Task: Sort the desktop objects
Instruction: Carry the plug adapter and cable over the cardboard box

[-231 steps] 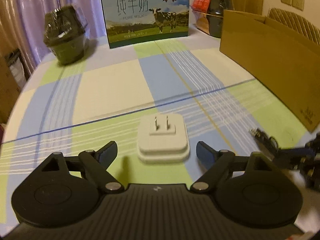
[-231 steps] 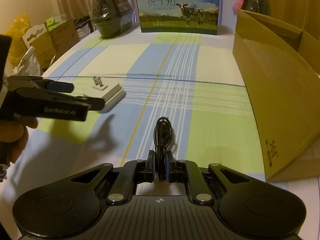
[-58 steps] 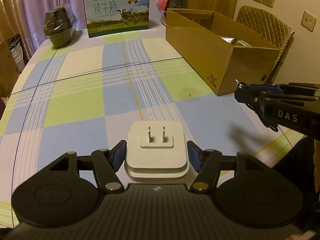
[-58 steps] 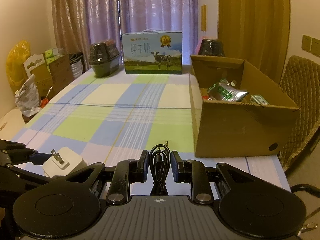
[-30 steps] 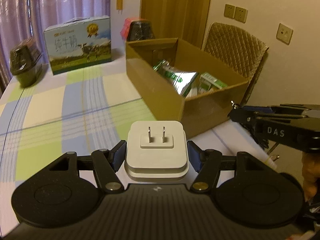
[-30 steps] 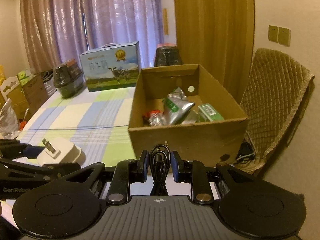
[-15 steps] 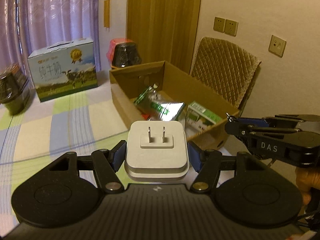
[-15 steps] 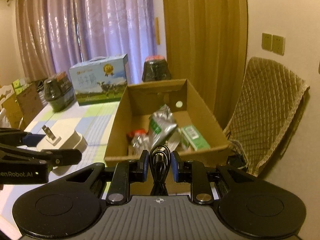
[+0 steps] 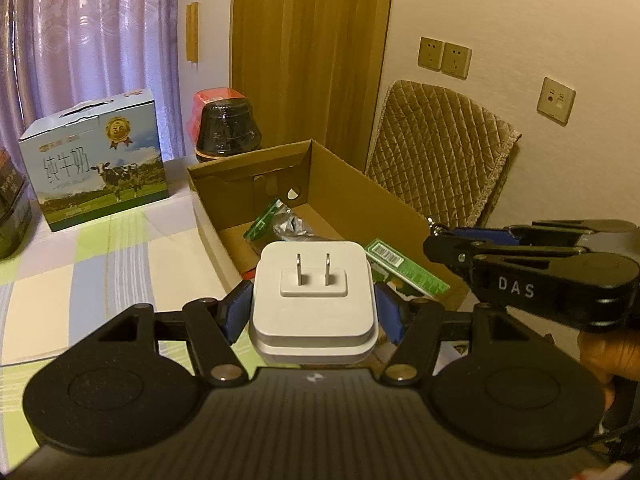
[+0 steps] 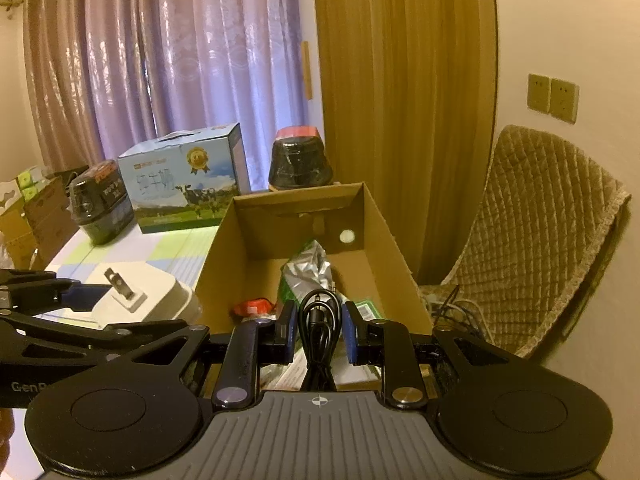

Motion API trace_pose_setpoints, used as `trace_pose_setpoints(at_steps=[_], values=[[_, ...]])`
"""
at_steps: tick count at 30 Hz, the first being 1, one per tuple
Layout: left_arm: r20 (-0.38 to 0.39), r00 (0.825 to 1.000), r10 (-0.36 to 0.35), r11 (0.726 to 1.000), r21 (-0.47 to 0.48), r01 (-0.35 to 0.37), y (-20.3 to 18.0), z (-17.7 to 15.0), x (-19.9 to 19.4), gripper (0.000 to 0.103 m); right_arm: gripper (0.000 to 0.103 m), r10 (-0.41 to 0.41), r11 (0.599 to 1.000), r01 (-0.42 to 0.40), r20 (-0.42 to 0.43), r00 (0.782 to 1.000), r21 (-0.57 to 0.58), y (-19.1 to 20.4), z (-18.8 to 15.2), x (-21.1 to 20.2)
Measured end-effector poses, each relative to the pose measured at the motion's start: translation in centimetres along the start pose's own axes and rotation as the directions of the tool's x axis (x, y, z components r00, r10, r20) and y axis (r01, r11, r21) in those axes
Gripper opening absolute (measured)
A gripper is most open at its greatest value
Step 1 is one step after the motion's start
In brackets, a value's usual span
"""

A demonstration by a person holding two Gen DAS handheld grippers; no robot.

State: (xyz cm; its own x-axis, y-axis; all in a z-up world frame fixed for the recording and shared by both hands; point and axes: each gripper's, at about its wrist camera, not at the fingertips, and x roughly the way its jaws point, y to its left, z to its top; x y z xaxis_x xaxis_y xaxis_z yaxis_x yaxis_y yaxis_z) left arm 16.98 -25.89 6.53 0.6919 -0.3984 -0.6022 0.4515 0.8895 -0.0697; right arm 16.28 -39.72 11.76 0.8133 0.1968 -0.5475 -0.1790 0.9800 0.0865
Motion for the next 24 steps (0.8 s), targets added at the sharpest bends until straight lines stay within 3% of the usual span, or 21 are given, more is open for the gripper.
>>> trace_pose_setpoints(at_steps=[16,18,19,24], values=[[0.0,1.0,-0.003,0.999,-0.034,0.003,1.3,2.0,3.9,0.06,0.02,0.007,1.0,-0.007,0.005,1.0,0.019,-1.5,2.3,3.6],[0.009,1.0,-0.023,0.998,-0.055,0.023,1.6,2.0,4.2,0.068,0.02,0.008,1.0,-0.008,0.004,1.0,0.02,-1.5,2.4,3.9],[0.019,1.0,-0.009,0.998,-0.062,0.011,1.7,2.0,4.2,0.078,0.02,0.007,1.0,-0.007,0.003,1.0,0.021,-1.5,2.4,4.1],[0.042,0.999,0.029,0.998,-0.061,-0.026,2.3,1.7,3.5,0.079,0.02,0.014,1.0,-0.014,-0.002,1.0,0.024,-1.4,2.4,4.6]])
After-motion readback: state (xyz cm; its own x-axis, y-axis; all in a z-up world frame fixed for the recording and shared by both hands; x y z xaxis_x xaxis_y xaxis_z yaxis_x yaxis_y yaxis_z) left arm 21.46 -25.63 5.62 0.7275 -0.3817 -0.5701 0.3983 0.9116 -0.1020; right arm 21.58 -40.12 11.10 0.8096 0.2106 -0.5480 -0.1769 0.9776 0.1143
